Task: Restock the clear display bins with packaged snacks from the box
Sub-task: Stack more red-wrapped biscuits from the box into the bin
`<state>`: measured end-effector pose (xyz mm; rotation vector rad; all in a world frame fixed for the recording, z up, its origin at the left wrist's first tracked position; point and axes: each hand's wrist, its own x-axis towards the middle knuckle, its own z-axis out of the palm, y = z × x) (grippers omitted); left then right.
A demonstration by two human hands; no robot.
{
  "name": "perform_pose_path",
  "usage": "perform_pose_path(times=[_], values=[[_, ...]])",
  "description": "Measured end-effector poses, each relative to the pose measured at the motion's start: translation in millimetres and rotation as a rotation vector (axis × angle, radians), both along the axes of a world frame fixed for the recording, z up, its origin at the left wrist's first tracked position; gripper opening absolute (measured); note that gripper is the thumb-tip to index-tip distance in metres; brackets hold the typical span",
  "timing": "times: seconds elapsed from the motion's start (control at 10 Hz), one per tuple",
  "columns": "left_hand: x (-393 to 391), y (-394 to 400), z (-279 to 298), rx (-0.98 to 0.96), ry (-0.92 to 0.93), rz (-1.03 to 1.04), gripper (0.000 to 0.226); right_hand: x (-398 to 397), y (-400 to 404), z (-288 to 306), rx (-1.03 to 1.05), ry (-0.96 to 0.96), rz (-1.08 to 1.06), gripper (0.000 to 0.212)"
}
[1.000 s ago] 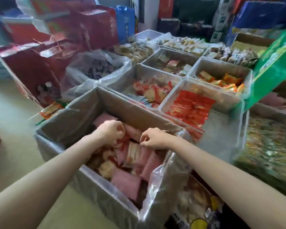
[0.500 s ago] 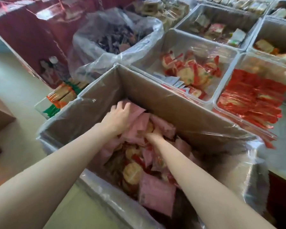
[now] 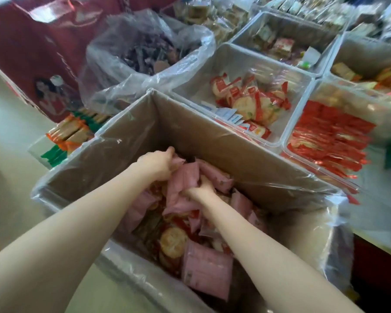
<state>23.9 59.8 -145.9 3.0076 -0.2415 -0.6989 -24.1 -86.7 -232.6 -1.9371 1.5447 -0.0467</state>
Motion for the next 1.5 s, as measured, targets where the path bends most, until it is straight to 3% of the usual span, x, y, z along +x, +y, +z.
perform_pose_path(times=[0.1, 0.2, 0.3, 0.4, 0.5, 0.6, 0.7, 0.8, 0.9, 1.0, 1.1, 1.2, 1.3, 1.4, 1.5], values=[[-6.2, -1.7, 50.5, -0.025, 0.044, 0.06, 0.042, -31.6, 1.1, 92.9, 0.43, 0.129, 1.179, 0.085], [-13.6, -5.6, 93.0, -0.057, 0.028, 0.059, 0.04, -47.9, -26.6, 139.2, 0.167, 0.109, 1.167, 0.029], [-28.9, -18.3, 129.9, -0.071, -0.013, 0.026, 0.039, -69.7, -44.8, 167.2, 0.127, 0.15, 1.237, 0.031], [-50.1, -29.7, 158.7, -0.112, -0.101, -0.013, 0.04, -87.0, -59.9, 178.1, 0.022, -0.013, 1.153, 0.021], [-66.1, -29.6, 172.1, -0.243, -0.118, 0.1, 0.033, -90.7, -68.3, 192.6, 0.397, -0.461, 0.791, 0.044], [-80.2, -34.0, 171.9, -0.636, 0.091, 0.314, 0.016, -99.7, -72.0, 211.3, 0.832, -0.752, 0.609, 0.038], [-94.4, -49.3, 175.4, -0.98, 0.226, 0.474, 0.011, -112.1, -85.4, 226.6, 1.054, -0.772, 0.757, 0.027], [-108.7, -59.9, 178.7, -1.034, 0.324, 0.449, 0.012, -121.0, -104.8, 233.5, 1.117, -0.651, 0.985, 0.026], [-113.3, -56.0, 176.6, -1.136, 0.464, 0.386, 0.023, -122.6, -114.0, 231.9, 1.128, -0.553, 1.051, 0.026], [-115.3, -39.9, 166.6, -1.24, 0.645, 0.277, 0.042, -119.8, -104.5, 211.7, 0.93, -0.444, 1.136, 0.035], [-105.6, -14.6, 147.1, -1.231, 0.651, 0.224, 0.092, -113.7, -80.3, 184.2, 0.924, -0.389, 1.099, 0.036], [-95.5, 6.8, 124.0, -1.122, 0.535, 0.228, 0.088, -101.6, -50.8, 152.0, 0.961, -0.349, 1.028, 0.041], [-92.1, 9.9, 98.6, -1.086, 0.251, 0.246, 0.041, -90.1, -20.6, 124.4, 0.945, -0.285, 1.052, 0.053], [-81.2, 17.5, 77.1, -0.993, 0.088, 0.322, 0.039, -79.1, -11.1, 100.5, 1.052, -0.209, 0.96, 0.05], [-67.8, 32.2, 65.8, -0.631, -0.075, 0.283, 0.061, -79.5, -13.4, 63.8, 0.994, 0.019, 0.952, 0.044]])
